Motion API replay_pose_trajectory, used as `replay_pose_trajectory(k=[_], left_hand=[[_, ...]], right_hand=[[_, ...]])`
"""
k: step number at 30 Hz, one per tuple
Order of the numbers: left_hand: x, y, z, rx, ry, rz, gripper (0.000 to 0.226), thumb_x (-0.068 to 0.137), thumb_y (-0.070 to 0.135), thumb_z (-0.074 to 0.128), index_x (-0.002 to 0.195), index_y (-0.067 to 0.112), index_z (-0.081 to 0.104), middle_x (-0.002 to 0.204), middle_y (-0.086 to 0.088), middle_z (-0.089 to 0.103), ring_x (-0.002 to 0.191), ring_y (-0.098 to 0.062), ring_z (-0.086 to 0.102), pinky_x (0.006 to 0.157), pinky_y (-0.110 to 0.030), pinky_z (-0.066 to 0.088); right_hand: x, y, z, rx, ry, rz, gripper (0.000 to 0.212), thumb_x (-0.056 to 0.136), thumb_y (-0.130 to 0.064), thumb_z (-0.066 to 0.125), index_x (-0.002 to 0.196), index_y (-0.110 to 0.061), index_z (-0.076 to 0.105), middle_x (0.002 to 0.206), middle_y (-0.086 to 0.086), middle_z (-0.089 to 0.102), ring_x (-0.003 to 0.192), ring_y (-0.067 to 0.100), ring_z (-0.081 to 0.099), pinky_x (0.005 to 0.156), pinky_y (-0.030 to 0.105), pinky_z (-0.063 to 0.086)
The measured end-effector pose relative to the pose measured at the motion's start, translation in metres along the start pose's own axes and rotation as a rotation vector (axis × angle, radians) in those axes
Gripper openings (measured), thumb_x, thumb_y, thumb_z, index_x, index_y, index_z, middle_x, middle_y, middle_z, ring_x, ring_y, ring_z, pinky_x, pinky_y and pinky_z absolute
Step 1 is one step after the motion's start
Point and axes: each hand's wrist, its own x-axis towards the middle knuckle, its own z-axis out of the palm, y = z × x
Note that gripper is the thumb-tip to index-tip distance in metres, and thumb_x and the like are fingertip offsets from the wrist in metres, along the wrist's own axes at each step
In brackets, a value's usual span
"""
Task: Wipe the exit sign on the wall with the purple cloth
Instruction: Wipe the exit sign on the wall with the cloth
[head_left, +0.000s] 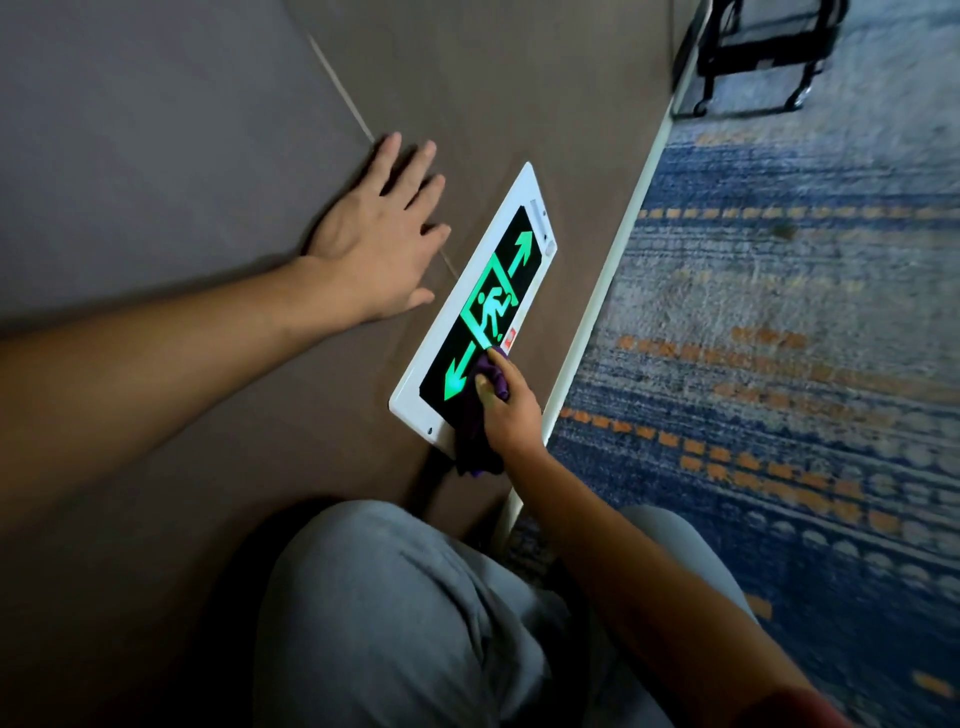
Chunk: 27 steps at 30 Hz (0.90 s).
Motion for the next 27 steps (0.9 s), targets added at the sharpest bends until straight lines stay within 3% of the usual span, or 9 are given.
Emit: replay_pose_trajectory(k=[8, 13, 17, 20, 23, 24, 25, 27], left_hand=[[0.029, -0.01, 0.0, 0.016, -0.068, 0.027, 0.09, 0.088, 0.083, 0.026, 0.16, 0.029, 0.024, 0.169, -0.015, 0.013, 0.156, -0.042, 0.003, 0.123, -0.062, 0.004], [0.053, -0.015, 0.002, -0.004, -0.085, 0.076, 0.09, 0.088, 0.083, 0.024, 0.16, 0.029, 0.024, 0.17, -0.013, 0.012, 0.157, -0.038, 0.003, 0.124, -0.059, 0.003], [0.072, -0.026, -0.004, -0.047, -0.122, 0.071, 0.103, 0.078, 0.093, 0.027, 0.16, 0.031, 0.024, 0.17, -0.011, 0.012, 0.157, -0.037, 0.002, 0.125, -0.055, 0.002], [0.086, -0.037, -0.008, -0.042, -0.16, 0.087, 0.115, 0.067, 0.1, 0.029, 0.159, 0.033, 0.022, 0.17, -0.011, 0.008, 0.157, -0.038, -0.002, 0.126, -0.054, 0.0], [0.103, -0.043, -0.007, -0.048, -0.201, 0.125, 0.111, 0.069, 0.099, 0.031, 0.16, 0.036, 0.02, 0.171, -0.01, 0.006, 0.157, -0.038, -0.005, 0.125, -0.055, -0.002], [0.11, -0.042, -0.006, -0.051, -0.197, 0.123, 0.109, 0.07, 0.098, 0.031, 0.16, 0.036, 0.02, 0.171, -0.009, 0.005, 0.157, -0.038, -0.006, 0.125, -0.055, -0.002], [0.119, -0.042, -0.005, -0.044, -0.189, 0.11, 0.107, 0.072, 0.097, 0.032, 0.16, 0.036, 0.02, 0.171, -0.009, 0.005, 0.156, -0.038, -0.006, 0.125, -0.056, -0.002], [0.132, -0.043, -0.006, -0.057, -0.196, 0.087, 0.106, 0.073, 0.095, 0.034, 0.159, 0.037, 0.021, 0.171, -0.009, 0.006, 0.156, -0.039, -0.006, 0.124, -0.058, -0.002]], right_hand=[[0.026, -0.011, -0.005, -0.035, 0.025, -0.059, 0.049, 0.104, -0.024, 0.06, 0.151, -0.032, 0.05, 0.159, -0.004, 0.048, 0.137, 0.022, 0.054, 0.117, 0.041, 0.045], [0.047, -0.016, -0.013, 0.002, 0.048, -0.041, 0.049, 0.104, -0.023, 0.061, 0.151, -0.029, 0.05, 0.153, -0.002, 0.055, 0.134, 0.02, 0.056, 0.117, 0.039, 0.045], [0.063, -0.023, -0.018, 0.035, 0.053, -0.023, 0.047, 0.103, -0.023, 0.06, 0.149, -0.029, 0.052, 0.152, -0.002, 0.055, 0.134, 0.021, 0.056, 0.117, 0.041, 0.045], [0.073, -0.025, -0.023, 0.052, 0.064, -0.025, 0.046, 0.104, -0.023, 0.06, 0.149, -0.031, 0.053, 0.152, -0.003, 0.055, 0.132, 0.019, 0.057, 0.111, 0.029, 0.047], [0.087, -0.022, -0.026, 0.073, 0.055, 0.002, 0.047, 0.104, -0.021, 0.06, 0.149, -0.032, 0.052, 0.15, -0.006, 0.055, 0.127, 0.013, 0.057, 0.089, 0.001, 0.043], [0.092, -0.021, -0.029, 0.081, 0.054, 0.0, 0.047, 0.104, -0.021, 0.061, 0.149, -0.032, 0.052, 0.15, -0.007, 0.056, 0.127, 0.013, 0.058, 0.085, -0.001, 0.042], [0.099, -0.022, -0.033, 0.075, 0.043, -0.005, 0.048, 0.103, -0.021, 0.061, 0.148, -0.033, 0.053, 0.15, -0.007, 0.056, 0.128, 0.014, 0.059, 0.087, 0.001, 0.044], [0.113, -0.026, -0.039, 0.071, 0.009, -0.002, 0.047, 0.102, -0.022, 0.062, 0.147, -0.037, 0.054, 0.149, -0.007, 0.057, 0.128, 0.018, 0.061, 0.099, 0.019, 0.053]])
